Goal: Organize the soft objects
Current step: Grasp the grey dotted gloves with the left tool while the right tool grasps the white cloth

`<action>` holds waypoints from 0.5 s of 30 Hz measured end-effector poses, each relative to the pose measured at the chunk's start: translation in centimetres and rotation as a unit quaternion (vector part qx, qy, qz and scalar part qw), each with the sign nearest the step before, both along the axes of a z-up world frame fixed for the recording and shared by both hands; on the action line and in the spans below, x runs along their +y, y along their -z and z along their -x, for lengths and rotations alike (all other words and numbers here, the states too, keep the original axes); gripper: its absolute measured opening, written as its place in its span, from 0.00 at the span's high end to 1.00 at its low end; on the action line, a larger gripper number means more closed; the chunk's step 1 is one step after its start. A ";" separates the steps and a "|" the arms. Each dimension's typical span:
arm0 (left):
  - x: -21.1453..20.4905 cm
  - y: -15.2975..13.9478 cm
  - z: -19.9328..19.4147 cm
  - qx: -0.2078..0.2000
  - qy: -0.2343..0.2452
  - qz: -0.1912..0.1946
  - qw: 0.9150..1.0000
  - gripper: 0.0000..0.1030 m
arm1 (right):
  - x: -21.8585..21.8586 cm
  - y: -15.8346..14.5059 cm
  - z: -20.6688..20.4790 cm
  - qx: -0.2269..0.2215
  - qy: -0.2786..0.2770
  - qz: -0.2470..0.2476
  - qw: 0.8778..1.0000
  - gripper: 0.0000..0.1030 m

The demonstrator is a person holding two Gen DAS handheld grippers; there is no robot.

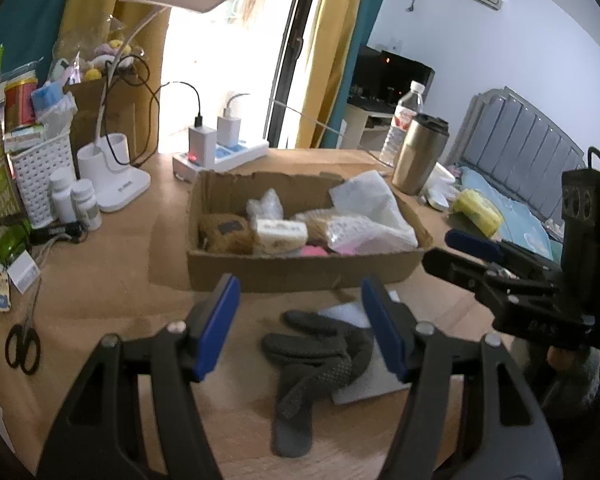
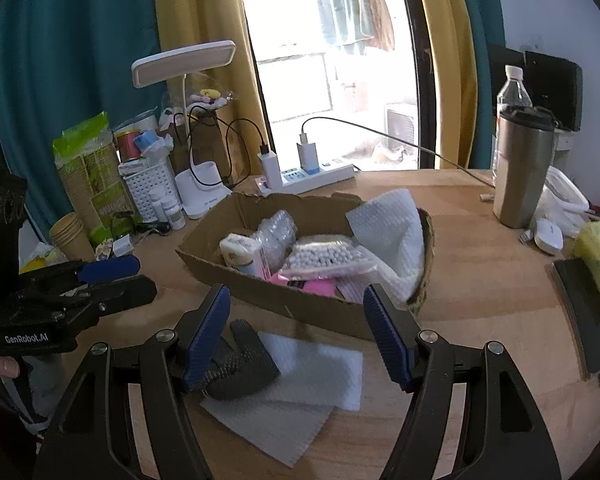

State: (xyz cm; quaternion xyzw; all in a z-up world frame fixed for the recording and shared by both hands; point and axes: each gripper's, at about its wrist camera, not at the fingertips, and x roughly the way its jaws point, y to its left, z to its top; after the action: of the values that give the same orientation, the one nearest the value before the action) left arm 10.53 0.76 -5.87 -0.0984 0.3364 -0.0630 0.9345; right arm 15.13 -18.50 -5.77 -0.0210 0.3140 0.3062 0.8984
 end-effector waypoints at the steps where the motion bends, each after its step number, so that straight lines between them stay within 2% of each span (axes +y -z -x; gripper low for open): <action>1: -0.2 0.3 0.0 0.004 0.001 0.000 1.000 0.36 | -0.1 0.1 0.1 0.001 0.001 0.000 1.000 0.30; 15: -3.1 4.2 -0.9 0.070 0.007 -0.012 0.997 0.37 | -2.7 2.5 0.0 0.026 0.010 -0.010 1.000 0.30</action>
State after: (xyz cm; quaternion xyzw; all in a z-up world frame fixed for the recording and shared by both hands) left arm 11.40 -2.35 -10.07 -0.0893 0.4023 -0.0588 0.9092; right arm 15.13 -21.17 -8.24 -0.0014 0.3347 0.3009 0.8930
